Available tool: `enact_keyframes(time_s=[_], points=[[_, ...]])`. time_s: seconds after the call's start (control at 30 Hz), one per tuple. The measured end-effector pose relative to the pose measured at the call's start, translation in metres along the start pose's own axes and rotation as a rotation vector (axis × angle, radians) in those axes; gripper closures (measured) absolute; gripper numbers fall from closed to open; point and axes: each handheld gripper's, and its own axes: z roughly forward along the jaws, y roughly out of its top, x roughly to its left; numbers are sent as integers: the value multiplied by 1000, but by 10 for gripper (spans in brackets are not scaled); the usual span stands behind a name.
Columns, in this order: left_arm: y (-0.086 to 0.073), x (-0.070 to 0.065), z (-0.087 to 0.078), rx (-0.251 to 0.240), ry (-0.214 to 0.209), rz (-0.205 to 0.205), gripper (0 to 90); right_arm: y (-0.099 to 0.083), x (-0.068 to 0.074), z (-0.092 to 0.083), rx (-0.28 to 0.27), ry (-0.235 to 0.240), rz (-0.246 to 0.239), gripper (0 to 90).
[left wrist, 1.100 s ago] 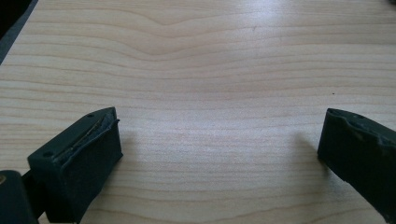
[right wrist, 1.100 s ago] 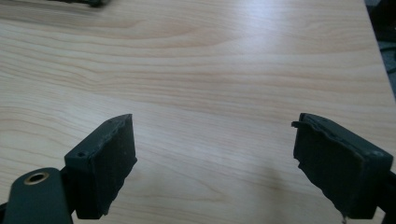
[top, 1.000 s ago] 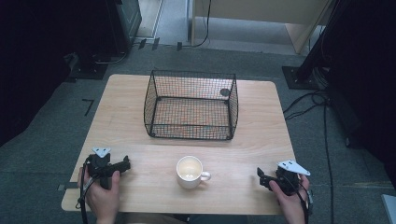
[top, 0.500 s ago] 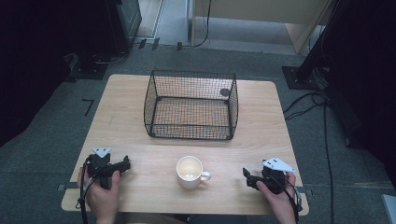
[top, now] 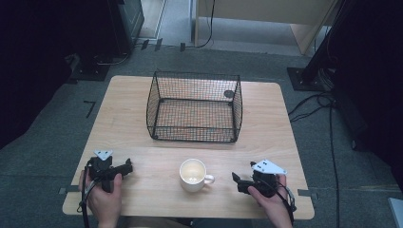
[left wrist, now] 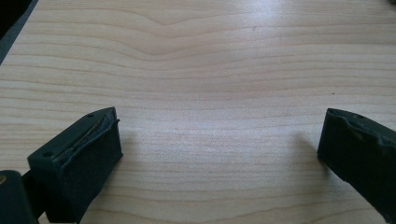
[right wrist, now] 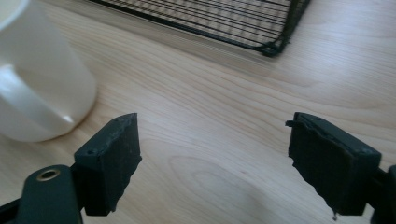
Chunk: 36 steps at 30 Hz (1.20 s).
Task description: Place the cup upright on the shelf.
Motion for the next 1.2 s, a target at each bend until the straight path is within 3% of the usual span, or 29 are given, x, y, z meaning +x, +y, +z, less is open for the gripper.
enact_keyframes(time_s=[0.23,0.4,0.5,0.67,1.0,1.1,1.13,1.2], points=[[0,0,0,0,0,0,0,0,21,8,22,79,-58,189],[0,0,0,-1,0,0,0,-3,28,13,11,136,-48,233],[0,0,0,-1,0,0,0,-2,35,19,14,193,-50,246],[0,0,0,-1,0,0,0,0,41,19,-3,229,-56,335],[0,0,0,-1,0,0,0,2,56,27,0,304,-85,351],[0,0,0,-1,0,0,0,4,61,30,-8,319,-92,402],[0,0,0,-1,0,0,0,6,64,34,-10,335,-95,474],[0,0,0,-1,0,0,0,7,65,36,-6,351,-92,525]])
